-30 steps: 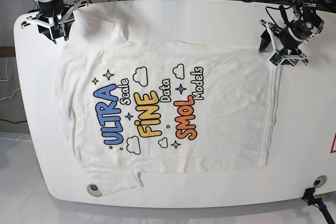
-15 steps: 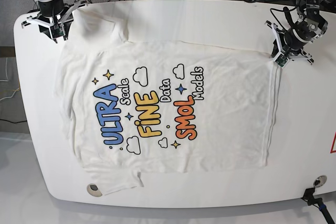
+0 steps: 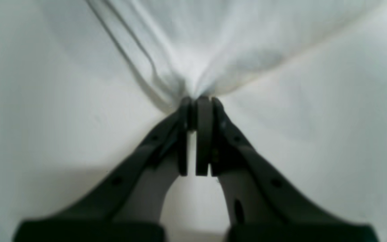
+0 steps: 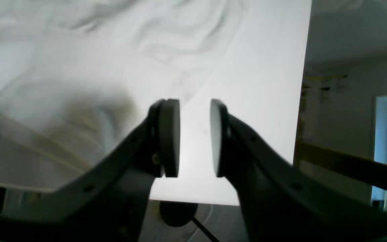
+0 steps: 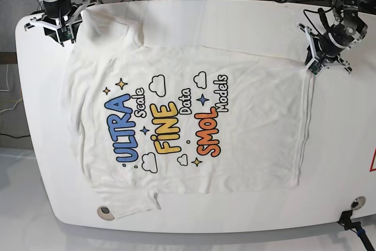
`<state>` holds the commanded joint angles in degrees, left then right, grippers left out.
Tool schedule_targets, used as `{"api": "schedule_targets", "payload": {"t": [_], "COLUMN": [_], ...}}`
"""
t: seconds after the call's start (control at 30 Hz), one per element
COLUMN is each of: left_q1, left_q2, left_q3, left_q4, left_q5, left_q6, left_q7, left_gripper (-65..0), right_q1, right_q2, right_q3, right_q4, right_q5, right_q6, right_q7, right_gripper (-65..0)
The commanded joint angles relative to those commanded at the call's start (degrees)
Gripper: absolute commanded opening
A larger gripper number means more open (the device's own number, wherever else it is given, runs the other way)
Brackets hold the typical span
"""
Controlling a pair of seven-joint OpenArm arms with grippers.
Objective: Fold the T-shirt properly
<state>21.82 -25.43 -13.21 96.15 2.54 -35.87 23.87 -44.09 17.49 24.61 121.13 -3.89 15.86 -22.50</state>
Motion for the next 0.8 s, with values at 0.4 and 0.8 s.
{"api": "schedule_targets", "payload": {"t": [0.4,0.8], "left_q1": [0.4,0.4], "left_q2": [0.2,0.2], "left_q3": [-0.1,0.0], "left_q4": [0.2,0.1], "left_q5": [-0.3,-0.7], "left_q6": [1.0,1.1], "left_q7": [1.0,1.2], "left_gripper": [-65.0,-65.0], "right_q1": [0.4,0.8], "right_q2": [0.0,0.4], "right_q3": [-1.2,-5.2], "right_q4": [0.1,-8.0], "right_q5": [3.1,-1.2], "right_q6": [1.66,1.57], "right_q7": [-4.9,-6.2], "right_gripper": [-37.1,-36.4]}}
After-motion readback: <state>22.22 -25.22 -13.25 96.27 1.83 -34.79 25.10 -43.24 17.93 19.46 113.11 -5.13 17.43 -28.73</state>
